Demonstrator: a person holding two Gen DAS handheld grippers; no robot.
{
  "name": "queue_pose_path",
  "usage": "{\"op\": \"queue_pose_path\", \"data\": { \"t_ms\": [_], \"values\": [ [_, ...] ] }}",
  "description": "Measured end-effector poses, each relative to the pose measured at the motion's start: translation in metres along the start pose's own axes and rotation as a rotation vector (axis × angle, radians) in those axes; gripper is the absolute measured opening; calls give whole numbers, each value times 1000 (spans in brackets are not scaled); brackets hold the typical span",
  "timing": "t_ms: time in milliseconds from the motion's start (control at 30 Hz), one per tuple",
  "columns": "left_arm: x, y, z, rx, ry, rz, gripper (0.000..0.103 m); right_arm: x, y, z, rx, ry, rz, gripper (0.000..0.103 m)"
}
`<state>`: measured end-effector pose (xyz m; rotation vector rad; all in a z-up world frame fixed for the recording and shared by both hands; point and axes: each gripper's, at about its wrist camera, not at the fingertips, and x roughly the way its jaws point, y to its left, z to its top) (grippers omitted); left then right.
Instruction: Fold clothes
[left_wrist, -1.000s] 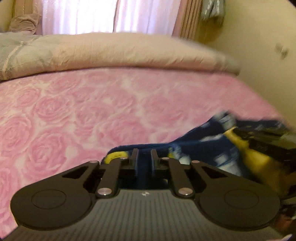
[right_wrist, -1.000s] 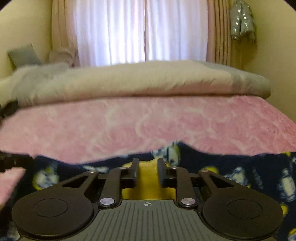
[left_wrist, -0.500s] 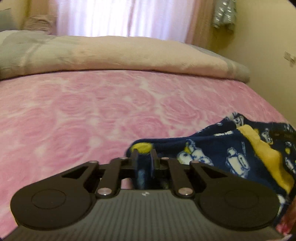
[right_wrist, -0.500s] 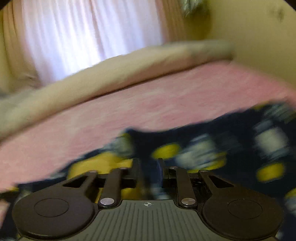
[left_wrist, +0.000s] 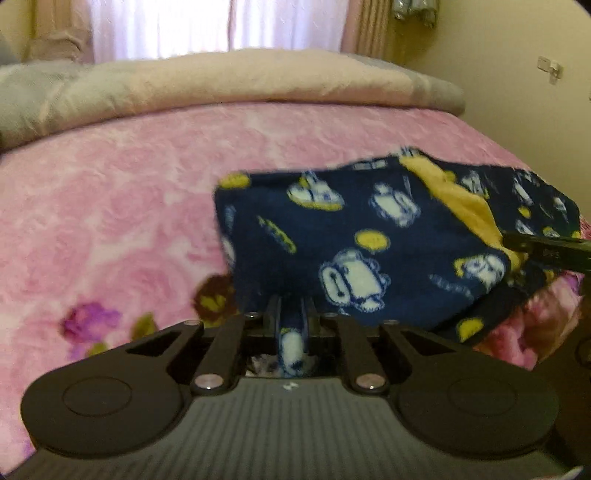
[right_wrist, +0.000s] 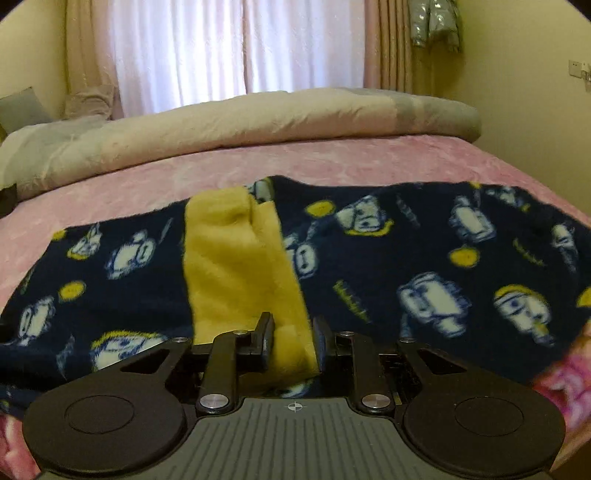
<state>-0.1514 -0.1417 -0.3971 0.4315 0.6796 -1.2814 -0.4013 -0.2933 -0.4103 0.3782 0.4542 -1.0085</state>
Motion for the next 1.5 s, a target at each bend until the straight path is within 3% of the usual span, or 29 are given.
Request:
{"op": "queue_pose_path", "data": {
  "t_ms": [100,333,567,600,633,700,867,1133,1500],
  "values": [
    [-19,-3,3,5,-37,-2,9,-3,-5,-4,21,12,-16,20],
    [-3,-17,-23,-13,64,22,10,2,5,-26,20,100,9,20],
    [-29,-24,-18,-61,83,75,11,-19,2,-29,59,178,-18,21],
    [-33,-26,-18,-71,89,77,16,-26,0,-30,69,179,-27,21],
    [-38,-29,-18,-80,95,78,22,-32,-2,-31,80,178,-35,25],
    [-46,-36,-18,-85,111,85,32,-45,-4,-33,111,174,-41,81],
    [-61,-56,-16,-55,140,126,43,-73,-3,-34,126,155,-49,81],
    [-86,-78,-14,-10,116,146,51,-106,-1,-29,149,150,-73,82],
    [-96,-83,-16,4,107,136,51,-121,6,-29,148,156,-74,82]
  ]
}}
